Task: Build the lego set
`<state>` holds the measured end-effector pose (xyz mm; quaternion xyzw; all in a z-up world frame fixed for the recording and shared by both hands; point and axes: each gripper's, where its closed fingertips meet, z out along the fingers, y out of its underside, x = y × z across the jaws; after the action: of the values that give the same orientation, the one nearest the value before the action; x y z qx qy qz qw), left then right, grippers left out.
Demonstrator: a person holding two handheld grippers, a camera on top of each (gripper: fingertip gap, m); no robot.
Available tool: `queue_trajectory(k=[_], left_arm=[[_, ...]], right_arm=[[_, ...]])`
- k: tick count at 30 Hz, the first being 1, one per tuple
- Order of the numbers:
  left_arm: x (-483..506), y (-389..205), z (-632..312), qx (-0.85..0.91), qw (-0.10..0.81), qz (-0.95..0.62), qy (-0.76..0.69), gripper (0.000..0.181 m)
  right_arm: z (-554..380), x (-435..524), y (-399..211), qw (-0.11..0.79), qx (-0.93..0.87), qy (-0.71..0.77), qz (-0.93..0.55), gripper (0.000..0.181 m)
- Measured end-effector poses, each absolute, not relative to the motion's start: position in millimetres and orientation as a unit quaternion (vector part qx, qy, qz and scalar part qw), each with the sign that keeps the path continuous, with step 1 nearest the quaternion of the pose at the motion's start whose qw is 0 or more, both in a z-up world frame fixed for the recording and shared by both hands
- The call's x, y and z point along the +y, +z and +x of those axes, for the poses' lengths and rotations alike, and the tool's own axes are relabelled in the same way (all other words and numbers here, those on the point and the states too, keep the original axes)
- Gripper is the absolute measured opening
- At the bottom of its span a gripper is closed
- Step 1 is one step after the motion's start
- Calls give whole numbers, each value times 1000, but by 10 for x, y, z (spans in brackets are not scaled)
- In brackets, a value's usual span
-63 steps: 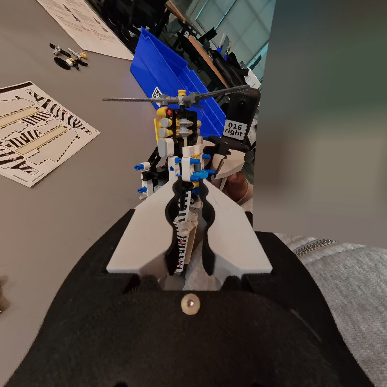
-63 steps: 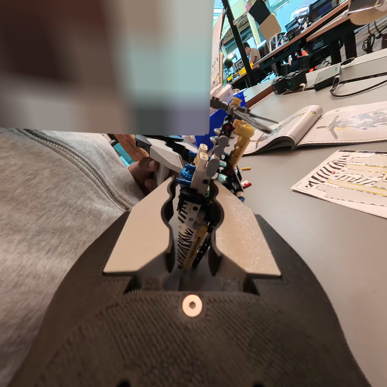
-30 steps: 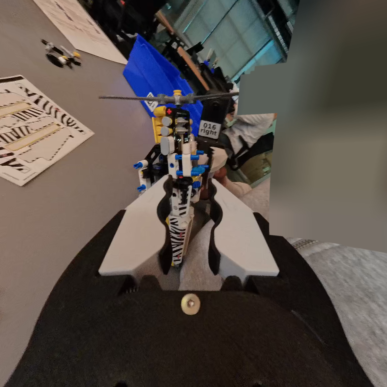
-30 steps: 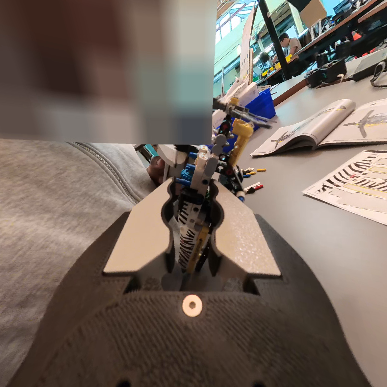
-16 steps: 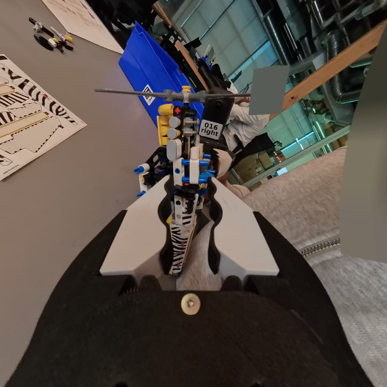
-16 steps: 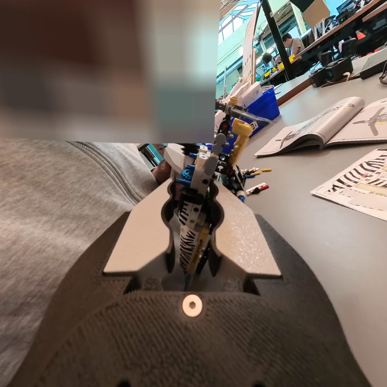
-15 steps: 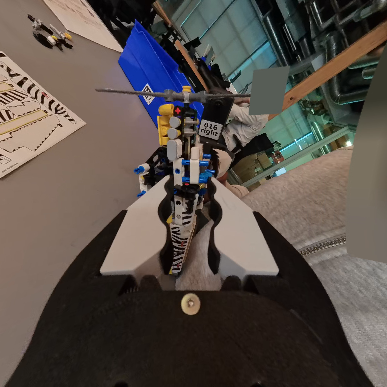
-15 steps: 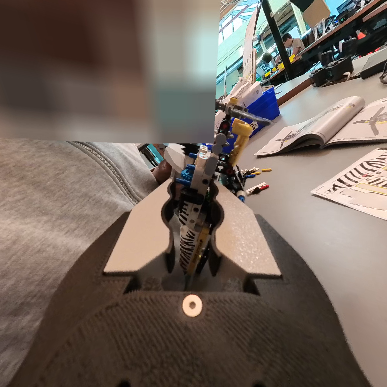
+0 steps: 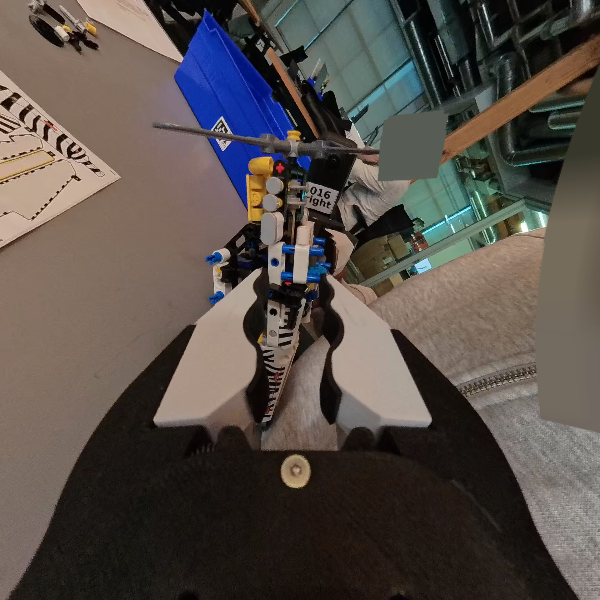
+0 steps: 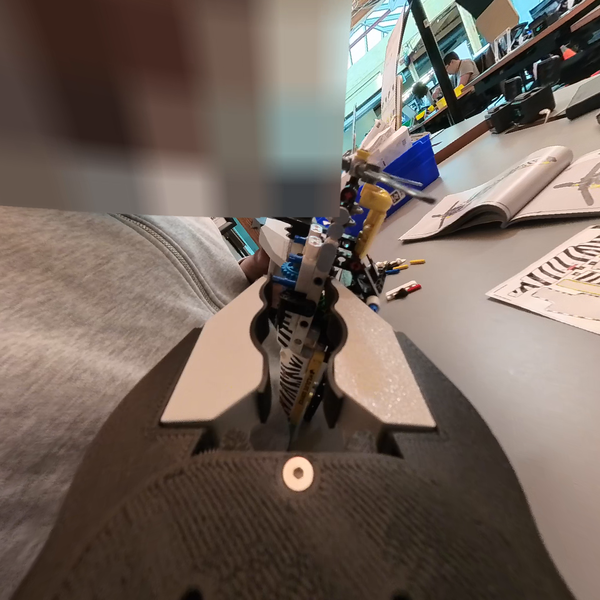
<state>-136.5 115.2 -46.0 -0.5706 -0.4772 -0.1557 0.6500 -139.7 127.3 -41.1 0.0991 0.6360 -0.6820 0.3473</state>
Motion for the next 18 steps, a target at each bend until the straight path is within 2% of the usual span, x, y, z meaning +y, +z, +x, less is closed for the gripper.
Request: queue_trajectory(k=[10,18], left_arm=[[1167,-446,-1328,-464,655,-573,-165,29],[1185,-452,-1333,-456,656,-581,-158,29]], right_arm=[[-1371,1299,-399,372,609,-694,95,29],[-1364,1309,-399,347,625,-692,97,29]])
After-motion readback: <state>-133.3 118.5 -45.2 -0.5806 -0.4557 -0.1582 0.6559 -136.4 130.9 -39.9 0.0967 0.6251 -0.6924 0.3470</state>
